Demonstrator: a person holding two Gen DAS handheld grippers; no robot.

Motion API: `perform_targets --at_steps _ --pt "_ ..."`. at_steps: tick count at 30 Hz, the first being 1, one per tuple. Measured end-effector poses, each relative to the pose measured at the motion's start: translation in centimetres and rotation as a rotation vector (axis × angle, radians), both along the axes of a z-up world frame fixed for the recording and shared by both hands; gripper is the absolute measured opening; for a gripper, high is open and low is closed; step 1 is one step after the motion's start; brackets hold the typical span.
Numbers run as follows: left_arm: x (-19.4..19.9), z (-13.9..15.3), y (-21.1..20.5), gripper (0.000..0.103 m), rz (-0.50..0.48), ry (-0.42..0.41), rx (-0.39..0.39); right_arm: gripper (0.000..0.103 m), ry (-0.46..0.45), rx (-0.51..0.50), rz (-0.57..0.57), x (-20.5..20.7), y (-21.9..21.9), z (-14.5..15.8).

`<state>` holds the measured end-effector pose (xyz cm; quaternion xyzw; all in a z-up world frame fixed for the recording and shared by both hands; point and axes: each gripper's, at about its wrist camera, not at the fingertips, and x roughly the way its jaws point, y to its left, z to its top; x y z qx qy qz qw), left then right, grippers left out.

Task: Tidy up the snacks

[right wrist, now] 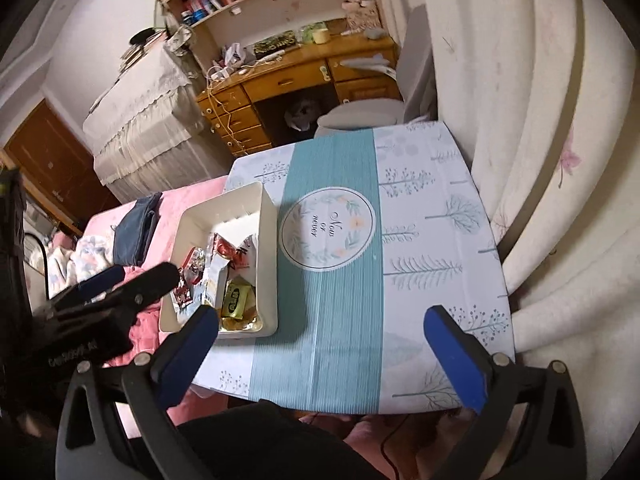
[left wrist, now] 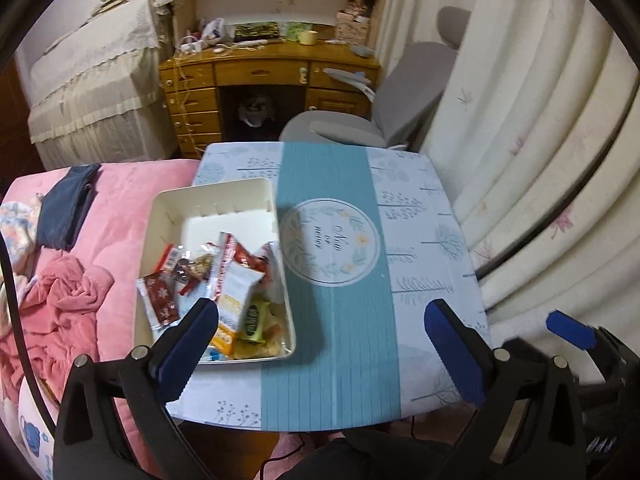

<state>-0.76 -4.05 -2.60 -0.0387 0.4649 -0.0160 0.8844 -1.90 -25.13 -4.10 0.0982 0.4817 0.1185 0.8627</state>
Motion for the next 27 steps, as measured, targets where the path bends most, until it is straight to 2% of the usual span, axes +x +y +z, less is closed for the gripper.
perform_targets --at_steps 3,8,11,17,27 --pt "-0.3 -0.1 1.2 0.102 0.043 -0.009 0.017 0.103 -0.025 -0.058 0.028 -0.7 1.7 0.1" --pt "-1.1 -0.6 2.3 0.102 0.066 -0.023 0.027 0.103 -0.011 -0.068 0.023 -1.1 2.9 -0.6" --pt "-1.6 -0.8 2.2 0.102 0.054 -0.038 0.053 0.103 0.017 -0.078 -0.013 -1.3 2.8 -1.3" --pt "-2.1 -0.9 2.1 0.102 0.041 -0.038 0.058 0.103 0.061 -0.071 -0.061 -1.5 2.5 -2.2" --pt "-2.8 -1.4 1.8 0.102 0.004 -0.018 0.039 0.103 0.077 -0.084 -0.06 -2.3 2.8 -2.5"
